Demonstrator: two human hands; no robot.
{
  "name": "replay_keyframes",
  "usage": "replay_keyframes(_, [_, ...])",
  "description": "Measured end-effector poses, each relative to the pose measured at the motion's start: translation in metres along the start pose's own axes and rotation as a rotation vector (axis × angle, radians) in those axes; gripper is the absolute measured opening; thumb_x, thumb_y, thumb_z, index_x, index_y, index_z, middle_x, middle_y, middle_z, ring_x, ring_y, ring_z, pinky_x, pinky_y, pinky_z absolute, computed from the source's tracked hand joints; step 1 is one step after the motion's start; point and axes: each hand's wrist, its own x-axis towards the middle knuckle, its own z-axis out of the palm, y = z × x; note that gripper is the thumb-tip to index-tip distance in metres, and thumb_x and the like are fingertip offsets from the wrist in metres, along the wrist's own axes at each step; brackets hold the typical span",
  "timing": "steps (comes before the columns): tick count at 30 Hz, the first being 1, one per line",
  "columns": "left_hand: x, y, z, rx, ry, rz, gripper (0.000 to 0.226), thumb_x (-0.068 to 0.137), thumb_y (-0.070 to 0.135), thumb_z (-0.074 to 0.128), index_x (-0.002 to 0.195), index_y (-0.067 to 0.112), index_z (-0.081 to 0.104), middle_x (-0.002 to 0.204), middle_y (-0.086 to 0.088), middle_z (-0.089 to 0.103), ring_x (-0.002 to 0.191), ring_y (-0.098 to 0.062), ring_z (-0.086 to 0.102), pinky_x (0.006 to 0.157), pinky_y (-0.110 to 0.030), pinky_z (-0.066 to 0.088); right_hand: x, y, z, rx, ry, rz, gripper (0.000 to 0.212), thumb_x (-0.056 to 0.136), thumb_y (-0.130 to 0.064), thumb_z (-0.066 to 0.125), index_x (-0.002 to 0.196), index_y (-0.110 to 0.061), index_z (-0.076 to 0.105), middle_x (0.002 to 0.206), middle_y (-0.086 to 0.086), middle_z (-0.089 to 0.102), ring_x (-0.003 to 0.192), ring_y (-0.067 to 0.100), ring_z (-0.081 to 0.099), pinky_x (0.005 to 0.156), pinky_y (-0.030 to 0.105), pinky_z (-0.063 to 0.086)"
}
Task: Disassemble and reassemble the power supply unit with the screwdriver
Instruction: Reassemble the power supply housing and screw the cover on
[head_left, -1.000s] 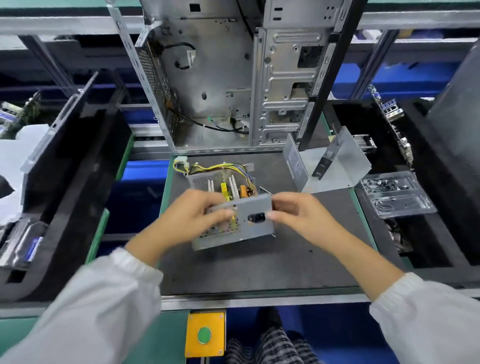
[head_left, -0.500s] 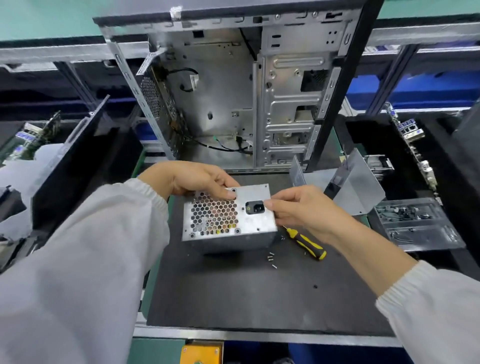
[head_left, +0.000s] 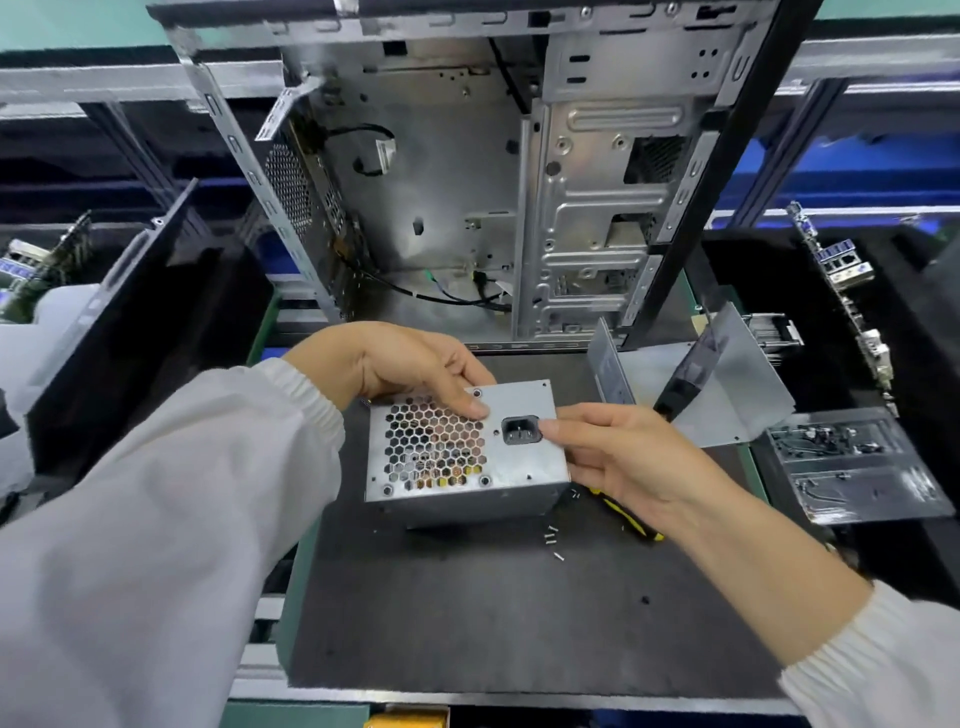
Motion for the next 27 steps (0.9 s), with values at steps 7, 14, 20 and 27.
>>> replay_keyframes(7, [0.007, 0.008, 0.001, -0.005, 0.062, -0.035, 0.034, 0.084, 0.007, 0.07, 0.116, -0.002, 0.067, 0.115, -0.027, 0.066, 0.088, -0.027, 0.069, 0.081, -0.036, 0.058, 0.002, 0.001, -0.001, -0.11, 0.065, 0.01, 0.028, 0.065, -0.026, 0.078, 0.089, -0.013, 0.077, 0.101, 0.023, 0.069, 0.087, 0.021, 0.063, 0.078, 0.026, 0.055])
replay_keyframes(14, [0.017, 0.018, 0.011, 0.055, 0.091, -0.029, 0.022, 0.075, 0.018, 0.075, 0.096, 0.013, 0.075, 0.096, -0.011, 0.074, 0.085, -0.021, 0.069, 0.08, -0.031, 0.056, 0.001, -0.002, -0.005, -0.112, 0.014, 0.014, 0.028, 0.068, -0.024, 0.075, 0.09, -0.007, 0.075, 0.095, 0.013, 0.073, 0.087, 0.019, 0.068, 0.08, 0.026, 0.055])
replay_keyframes(20, [0.014, 0.016, 0.013, 0.036, 0.162, -0.039, 0.019, 0.071, 0.02, 0.077, 0.089, 0.013, 0.077, 0.085, -0.009, 0.075, 0.07, -0.017, 0.069, 0.067, -0.027, 0.056, -0.023, -0.007, -0.054, -0.478, 0.251, -0.173, 0.018, 0.093, -0.015, 0.057, 0.087, -0.006, 0.071, 0.082, 0.01, 0.073, 0.075, 0.019, 0.072, 0.059, 0.016, 0.053])
replay_keyframes(27, [0.002, 0.013, 0.02, -0.042, 0.167, -0.062, 0.022, 0.076, 0.012, 0.073, 0.096, 0.004, 0.073, 0.087, -0.014, 0.074, 0.068, -0.019, 0.071, 0.056, -0.025, 0.056, -0.045, 0.055, -0.079, -0.755, 0.214, -0.08, 0.009, 0.081, -0.007, 0.072, 0.075, -0.014, 0.072, 0.07, 0.002, 0.071, 0.069, 0.017, 0.069, 0.066, 0.027, 0.055])
